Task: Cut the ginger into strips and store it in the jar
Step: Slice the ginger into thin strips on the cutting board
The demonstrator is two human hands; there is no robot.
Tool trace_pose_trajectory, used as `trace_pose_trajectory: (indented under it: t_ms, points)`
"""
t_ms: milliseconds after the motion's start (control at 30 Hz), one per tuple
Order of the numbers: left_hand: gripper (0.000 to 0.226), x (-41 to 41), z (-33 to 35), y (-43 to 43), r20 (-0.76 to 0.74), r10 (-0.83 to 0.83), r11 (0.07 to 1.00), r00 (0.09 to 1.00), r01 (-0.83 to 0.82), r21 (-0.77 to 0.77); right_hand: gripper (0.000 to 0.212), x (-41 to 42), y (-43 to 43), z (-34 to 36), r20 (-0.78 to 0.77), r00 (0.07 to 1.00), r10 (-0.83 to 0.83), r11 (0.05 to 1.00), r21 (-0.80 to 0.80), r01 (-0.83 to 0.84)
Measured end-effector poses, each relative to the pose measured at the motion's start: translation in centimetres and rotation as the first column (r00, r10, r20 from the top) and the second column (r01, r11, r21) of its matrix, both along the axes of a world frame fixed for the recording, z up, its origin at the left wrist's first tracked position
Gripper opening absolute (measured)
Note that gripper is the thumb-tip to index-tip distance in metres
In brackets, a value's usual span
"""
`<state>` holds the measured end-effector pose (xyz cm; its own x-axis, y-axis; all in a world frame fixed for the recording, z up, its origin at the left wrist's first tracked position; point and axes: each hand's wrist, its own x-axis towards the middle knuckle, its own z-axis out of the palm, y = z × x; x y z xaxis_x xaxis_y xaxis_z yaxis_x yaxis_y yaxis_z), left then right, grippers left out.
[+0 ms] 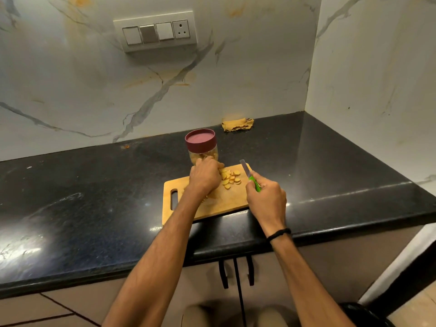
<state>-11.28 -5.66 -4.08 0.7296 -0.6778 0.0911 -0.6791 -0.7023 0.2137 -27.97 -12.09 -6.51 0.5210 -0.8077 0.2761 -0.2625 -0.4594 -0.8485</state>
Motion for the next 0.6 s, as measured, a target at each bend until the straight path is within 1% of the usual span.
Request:
trace_pose_trajectory:
  t_ms: [100, 267, 400, 500, 600]
  points:
    - [0.036, 0.1, -0.1, 0.2, -0.009, -0.018, 0.999, 1.000, 0.018, -0.038, 0.035, 0.0, -0.1, -0.4, -0.012, 1.000, 0.024, 1.000, 0.000, -0.024]
    - [0.022, 0.6, -0.1, 0.6, 0.027, 0.022, 0.987, 0.999, -0.017, -0.161, 0.035, -0.1, 0.1, -0.7, -0.020, 0.999, 0.036, 0.999, -0.030, -0.036]
    - [0.018, 0.5, -0.6, 0.7, 0.063, 0.048, 0.973, 0.997, -0.032, -0.230, 0.036, 0.0, 0.2, -0.7, -0.026, 0.999, 0.040, 0.998, -0.037, -0.041]
    - [0.019, 0.4, -1.3, 0.7, 0.160, 0.037, 0.972, 0.987, 0.002, -0.234, 0.036, -0.2, 0.3, -0.5, -0.044, 0.998, 0.047, 0.997, -0.058, -0.049]
    - [0.027, 0.7, -1.4, 0.7, 0.191, -0.027, 0.983, 0.981, 0.060, -0.171, 0.036, -0.2, 0.4, -0.5, -0.041, 0.998, 0.049, 0.997, -0.057, -0.051]
